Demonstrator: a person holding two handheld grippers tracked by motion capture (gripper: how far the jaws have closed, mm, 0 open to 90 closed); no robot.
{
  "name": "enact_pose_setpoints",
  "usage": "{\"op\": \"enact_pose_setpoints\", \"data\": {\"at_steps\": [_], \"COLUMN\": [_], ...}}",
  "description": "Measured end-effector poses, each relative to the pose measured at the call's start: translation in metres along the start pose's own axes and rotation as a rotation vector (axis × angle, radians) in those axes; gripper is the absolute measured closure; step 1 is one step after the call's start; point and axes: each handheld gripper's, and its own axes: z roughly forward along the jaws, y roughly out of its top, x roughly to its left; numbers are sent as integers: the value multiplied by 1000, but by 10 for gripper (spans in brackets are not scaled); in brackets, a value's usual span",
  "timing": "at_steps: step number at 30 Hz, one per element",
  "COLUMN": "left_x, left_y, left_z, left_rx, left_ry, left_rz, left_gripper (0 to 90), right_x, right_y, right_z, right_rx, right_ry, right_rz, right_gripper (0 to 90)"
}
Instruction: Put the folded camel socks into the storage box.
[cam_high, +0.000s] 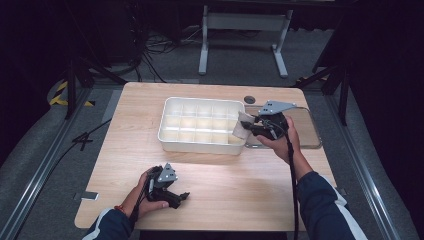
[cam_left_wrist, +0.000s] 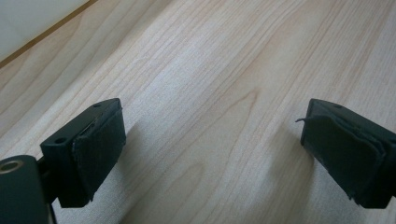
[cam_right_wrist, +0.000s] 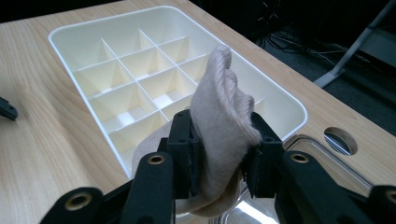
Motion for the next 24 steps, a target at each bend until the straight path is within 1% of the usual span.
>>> {"op": "enact_pose_setpoints", "data": {"at_steps": [8,15,18,24], "left_x": [0,0,0,0], "left_y": [0,0,0,0], "left_z": [0,0,0,0], "left_rx": [0,0,0,0], "left_ry": [0,0,0,0], "left_rz": [1,0,0,0], "left_gripper": [68,68,68,68], "right_x": [3,6,7,10], "right_y": [-1,-4,-5,-8], "right_z": [19,32,37,44], "right_rx": [42,86,98,127], "right_ry": [-10,-37,-50,-68], "right_rz": [-9,-32,-47,-61], "right_gripper": [679,678,678,676]}}
